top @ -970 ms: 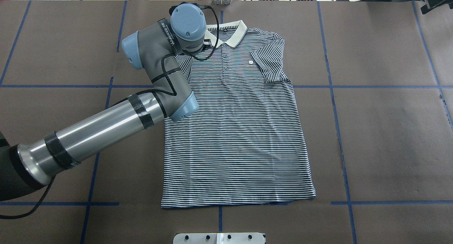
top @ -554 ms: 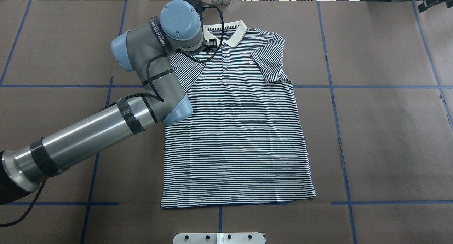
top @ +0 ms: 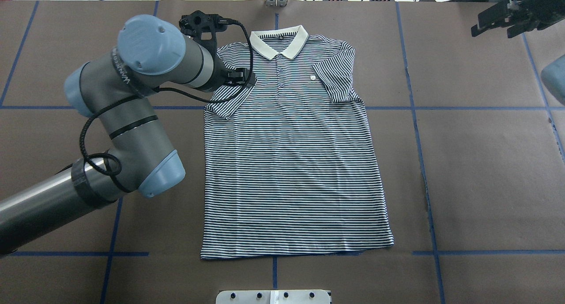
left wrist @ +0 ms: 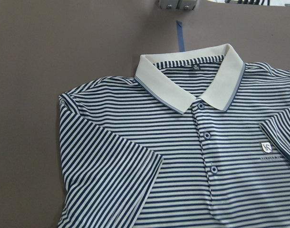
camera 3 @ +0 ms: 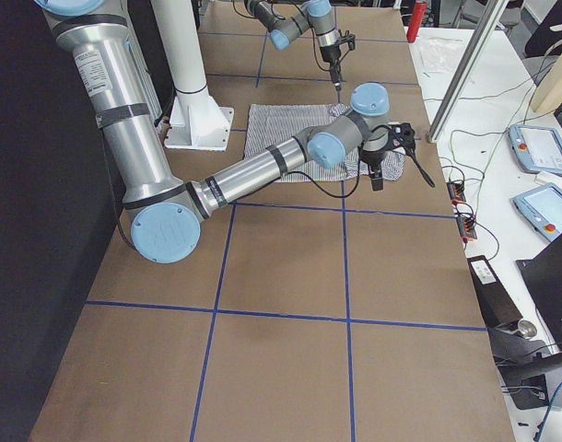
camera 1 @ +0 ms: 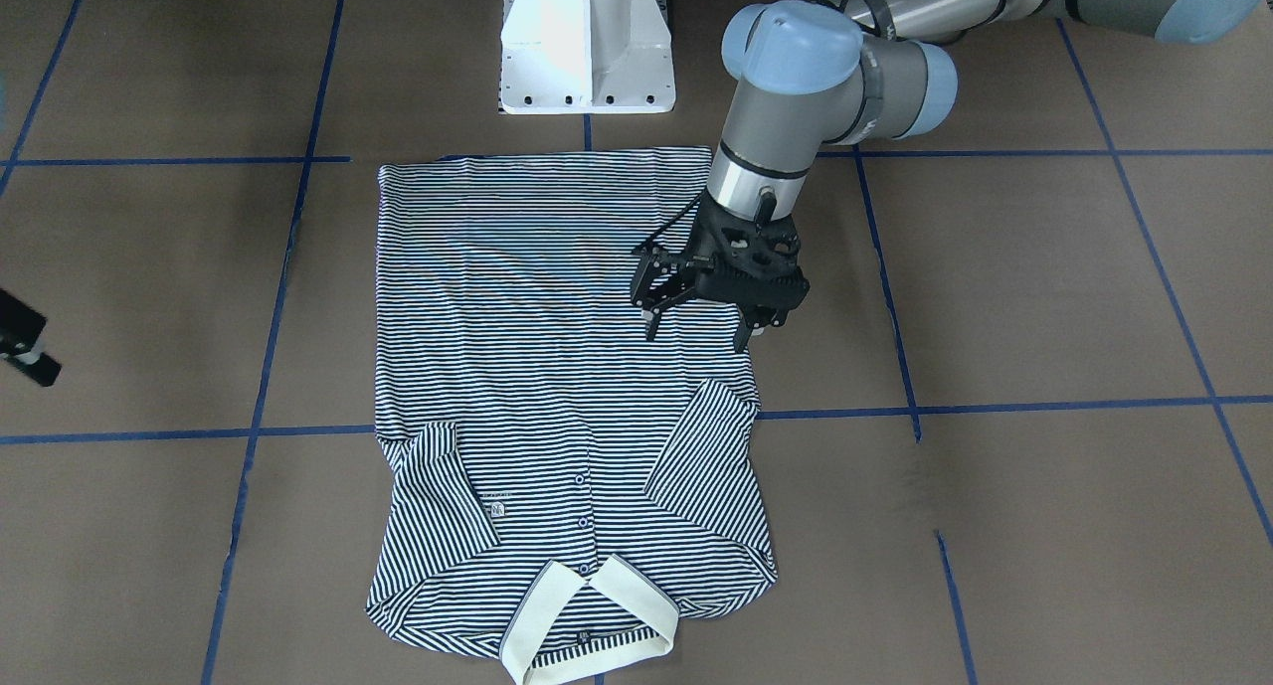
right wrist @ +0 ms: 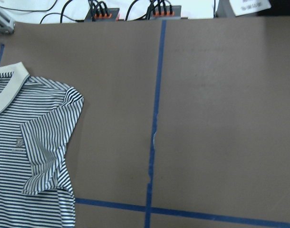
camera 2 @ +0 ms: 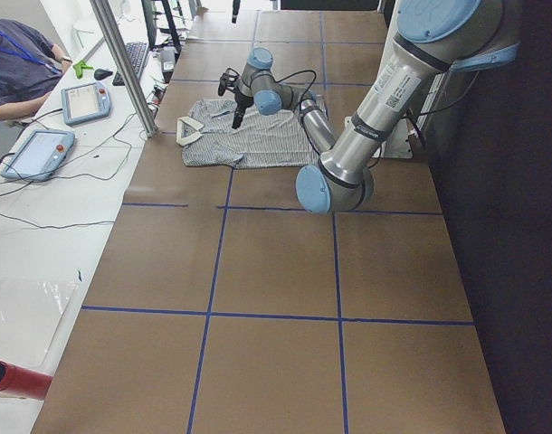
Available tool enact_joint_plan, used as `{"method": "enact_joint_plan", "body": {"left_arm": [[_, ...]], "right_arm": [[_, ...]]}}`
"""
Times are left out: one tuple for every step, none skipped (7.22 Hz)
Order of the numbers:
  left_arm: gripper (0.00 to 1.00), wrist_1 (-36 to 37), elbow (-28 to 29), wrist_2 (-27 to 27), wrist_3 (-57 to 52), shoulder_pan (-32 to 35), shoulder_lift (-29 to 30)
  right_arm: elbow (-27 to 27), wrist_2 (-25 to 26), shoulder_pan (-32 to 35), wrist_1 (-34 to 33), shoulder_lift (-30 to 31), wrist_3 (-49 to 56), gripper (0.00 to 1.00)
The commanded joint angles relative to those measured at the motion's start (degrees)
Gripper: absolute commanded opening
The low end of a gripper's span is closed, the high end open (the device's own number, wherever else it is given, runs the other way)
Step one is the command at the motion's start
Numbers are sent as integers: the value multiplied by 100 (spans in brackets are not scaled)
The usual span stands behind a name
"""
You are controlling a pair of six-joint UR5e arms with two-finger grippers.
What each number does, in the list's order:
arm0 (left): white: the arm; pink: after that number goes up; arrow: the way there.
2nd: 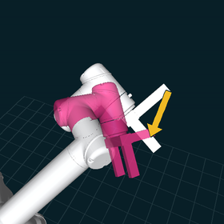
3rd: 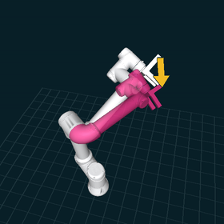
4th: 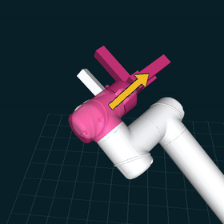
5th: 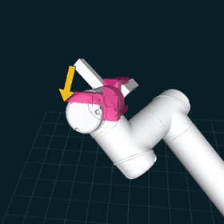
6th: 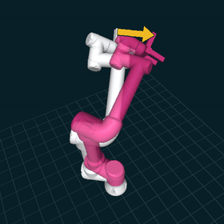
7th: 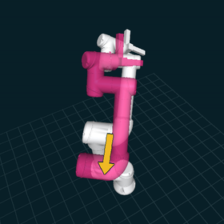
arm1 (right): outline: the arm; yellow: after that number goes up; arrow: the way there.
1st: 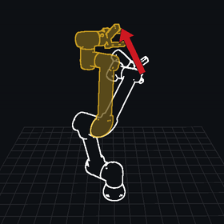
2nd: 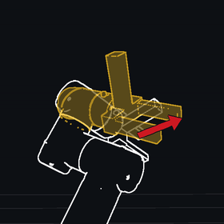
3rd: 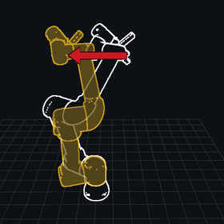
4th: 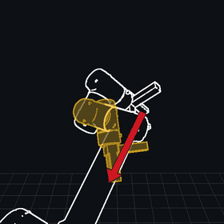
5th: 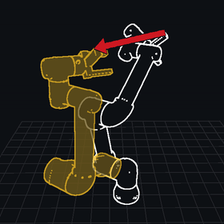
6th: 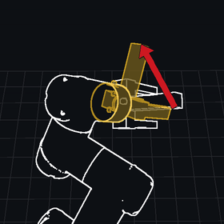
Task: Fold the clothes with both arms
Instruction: 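Lower both grippers to the shirt hem corners nearest the robot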
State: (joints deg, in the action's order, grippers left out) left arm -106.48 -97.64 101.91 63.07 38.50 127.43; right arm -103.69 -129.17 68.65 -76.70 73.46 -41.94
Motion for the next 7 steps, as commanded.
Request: {"method": "enact_joint_plan", "body": {"left_arm": [[100,-22,-973,39,47,-464,-717],[100,-13,-1290,-13,213,-770,-1041],[100,-22,-1537,-344,911,-1139,-1401],[100,4,-1678,-626,1066,-1569,-1483],[100,5,-1697,-646,1511,-1869,-1597],[100,5,-1697,-698,1646,-2081,-1729],[94,13,-1697,-734,1882,-2309,-1939]], "right_arm": [[-1368,1064,-1444,-11,736,-1784,100],[-1808,1373,-2112,-11,1105,-2391,100],[-2187,2133,-2971,-3,1413,-3102,100],[-2347,2950,-3832,6,1555,-3771,99],[-2358,3689,-4624,6,1557,-4343,98],[-2366,4245,-5102,6,1557,-4644,98],[-2393,4285,-5202,6,1557,-4665,99]]}}
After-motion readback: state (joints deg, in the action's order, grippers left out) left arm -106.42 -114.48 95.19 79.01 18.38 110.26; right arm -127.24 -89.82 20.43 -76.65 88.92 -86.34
